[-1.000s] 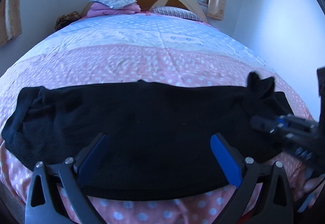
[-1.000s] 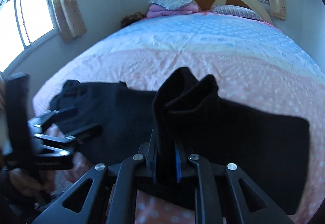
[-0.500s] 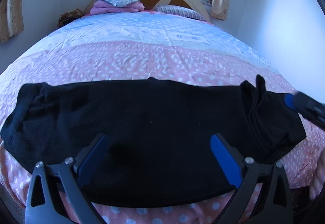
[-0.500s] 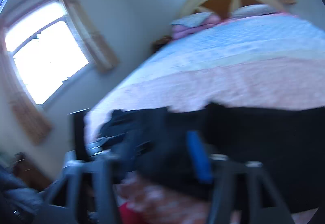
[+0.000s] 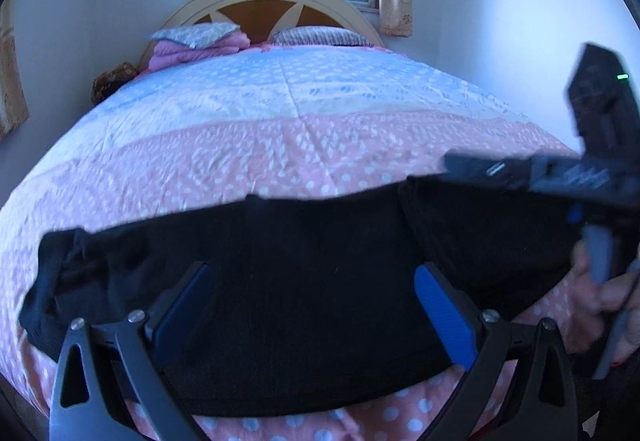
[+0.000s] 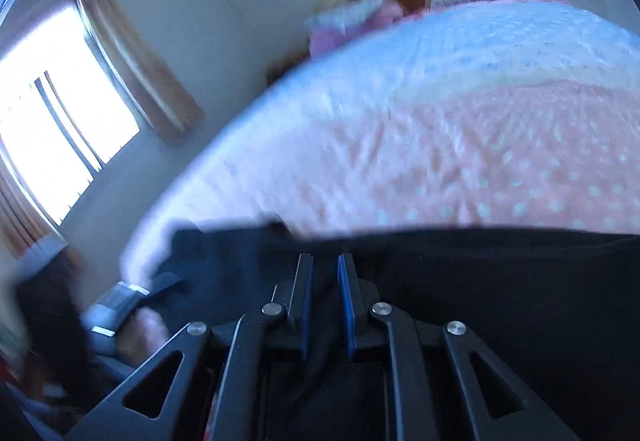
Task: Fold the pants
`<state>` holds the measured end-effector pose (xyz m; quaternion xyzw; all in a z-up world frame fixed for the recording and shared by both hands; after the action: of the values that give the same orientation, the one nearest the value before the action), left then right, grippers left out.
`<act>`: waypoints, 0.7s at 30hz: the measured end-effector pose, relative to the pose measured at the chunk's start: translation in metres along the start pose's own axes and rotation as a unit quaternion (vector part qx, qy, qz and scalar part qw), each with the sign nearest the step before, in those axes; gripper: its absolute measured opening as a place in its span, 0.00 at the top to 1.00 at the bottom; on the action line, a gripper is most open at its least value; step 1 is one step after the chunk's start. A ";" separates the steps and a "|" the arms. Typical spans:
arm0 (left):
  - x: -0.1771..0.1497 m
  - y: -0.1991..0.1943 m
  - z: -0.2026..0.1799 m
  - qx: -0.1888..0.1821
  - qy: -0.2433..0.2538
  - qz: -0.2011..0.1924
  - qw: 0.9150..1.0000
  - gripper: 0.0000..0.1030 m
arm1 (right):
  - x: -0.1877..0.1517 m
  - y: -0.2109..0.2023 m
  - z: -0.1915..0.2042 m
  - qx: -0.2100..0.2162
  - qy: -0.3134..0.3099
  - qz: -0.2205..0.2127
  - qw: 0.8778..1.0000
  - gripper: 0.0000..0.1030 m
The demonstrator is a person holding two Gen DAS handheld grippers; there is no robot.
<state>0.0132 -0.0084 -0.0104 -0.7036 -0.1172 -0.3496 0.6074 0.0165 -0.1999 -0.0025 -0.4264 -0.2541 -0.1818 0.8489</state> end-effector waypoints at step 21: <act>0.016 0.043 -0.075 -0.038 0.029 0.036 0.998 0.00 | -0.068 -0.139 -0.091 -0.165 0.125 -0.057 0.977 0.87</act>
<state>0.0241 -0.0934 -0.0322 -0.7197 -0.0611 -0.3521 0.5953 -0.0859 -0.3478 -0.0005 -0.5189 -0.1365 -0.3215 0.7803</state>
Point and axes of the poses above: each gripper's, at about its wrist camera, not at the fingertips, and y roughly the way its jaws point, z to its left, x to its top, the point moved 2 cm from there along y, roughly the way its jaws point, and after that the axes turned 11 degrees about z, right-handed, at the moved point
